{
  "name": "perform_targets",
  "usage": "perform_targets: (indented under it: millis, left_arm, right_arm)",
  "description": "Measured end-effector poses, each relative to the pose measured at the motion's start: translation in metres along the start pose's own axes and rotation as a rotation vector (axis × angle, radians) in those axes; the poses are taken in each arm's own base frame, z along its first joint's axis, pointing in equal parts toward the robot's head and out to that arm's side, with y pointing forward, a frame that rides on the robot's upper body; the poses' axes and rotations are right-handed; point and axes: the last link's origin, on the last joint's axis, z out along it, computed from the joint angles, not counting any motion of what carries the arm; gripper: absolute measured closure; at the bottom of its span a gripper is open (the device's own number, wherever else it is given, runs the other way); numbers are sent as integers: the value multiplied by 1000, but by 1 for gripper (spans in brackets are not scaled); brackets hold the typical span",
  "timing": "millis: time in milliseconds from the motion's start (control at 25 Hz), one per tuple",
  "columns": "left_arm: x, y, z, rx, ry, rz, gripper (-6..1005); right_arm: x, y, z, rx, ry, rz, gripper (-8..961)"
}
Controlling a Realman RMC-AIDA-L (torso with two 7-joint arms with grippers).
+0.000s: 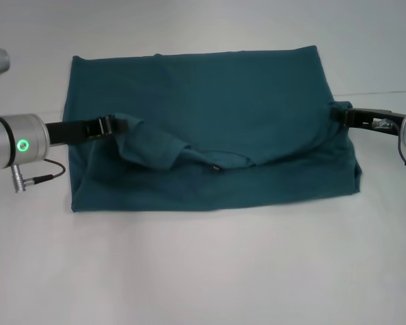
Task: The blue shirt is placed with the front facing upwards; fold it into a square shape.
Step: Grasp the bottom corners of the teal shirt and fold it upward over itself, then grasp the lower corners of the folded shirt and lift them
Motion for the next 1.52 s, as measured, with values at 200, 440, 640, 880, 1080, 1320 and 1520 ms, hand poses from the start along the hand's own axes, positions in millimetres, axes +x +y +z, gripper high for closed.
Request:
perform_targets:
  millis: [200, 440, 640, 880, 1080, 1320, 1520]
  left_arm:
    - [-4, 4, 3, -5, -19, 24, 962]
    - [5, 4, -3, -7, -3, 38, 706]
    - [14, 3, -19, -26, 16, 32, 500]
    - [23, 6, -36, -62, 71, 20, 372]
    - [22, 5, -46, -83, 89, 16, 258]
    - [14, 1, -65, -125, 98, 3, 116]
    - [-1, -4, -80, -142, 71, -2, 119]
  right_arm:
    - [2, 4, 2, -9, 21, -24, 908]
    - [-1, 9, 4, -19, 28, -60, 740]
    - [-6, 5, -3, -29, 7, -48, 425]
    - [-8, 3, -15, -49, -15, -32, 191]
    - [-6, 1, -29, -74, -55, -17, 105]
    - [4, -3, -46, -146, -28, 8, 110]
    - [9, -13, -62, -173, 9, 58, 113]
